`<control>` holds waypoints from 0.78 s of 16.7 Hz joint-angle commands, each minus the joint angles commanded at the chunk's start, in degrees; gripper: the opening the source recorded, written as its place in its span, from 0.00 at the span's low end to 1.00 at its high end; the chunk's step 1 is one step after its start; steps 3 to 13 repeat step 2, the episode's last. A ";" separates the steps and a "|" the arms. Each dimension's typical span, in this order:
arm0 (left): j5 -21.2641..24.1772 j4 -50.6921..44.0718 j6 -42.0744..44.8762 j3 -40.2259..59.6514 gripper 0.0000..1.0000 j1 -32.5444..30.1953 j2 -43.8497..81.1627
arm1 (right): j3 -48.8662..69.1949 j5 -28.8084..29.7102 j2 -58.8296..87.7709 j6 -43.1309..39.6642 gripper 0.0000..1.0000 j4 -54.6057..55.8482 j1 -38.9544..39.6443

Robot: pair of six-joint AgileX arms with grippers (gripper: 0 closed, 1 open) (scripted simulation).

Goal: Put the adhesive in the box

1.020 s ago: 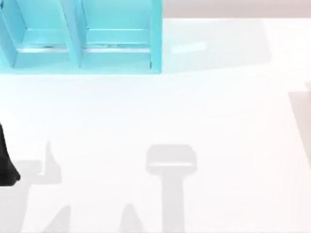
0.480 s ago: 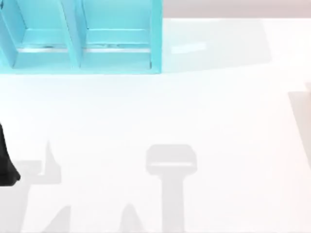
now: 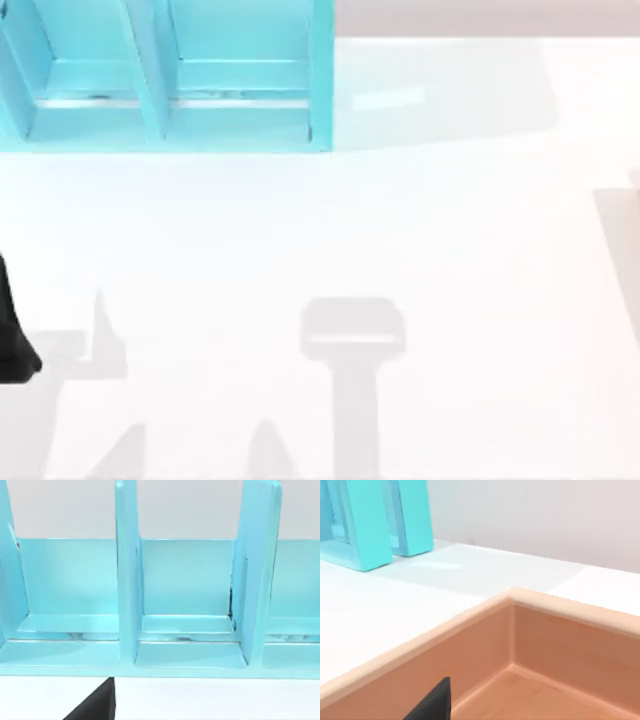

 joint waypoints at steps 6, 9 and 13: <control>0.00 0.00 0.00 0.00 1.00 0.00 0.00 | 0.00 0.00 0.00 0.00 1.00 0.00 0.00; 0.00 0.00 0.00 0.00 1.00 0.00 0.00 | 0.00 0.00 0.00 0.00 1.00 0.00 0.00; 0.00 0.00 0.00 0.00 1.00 0.00 0.00 | 0.00 0.00 0.00 0.00 1.00 0.00 0.00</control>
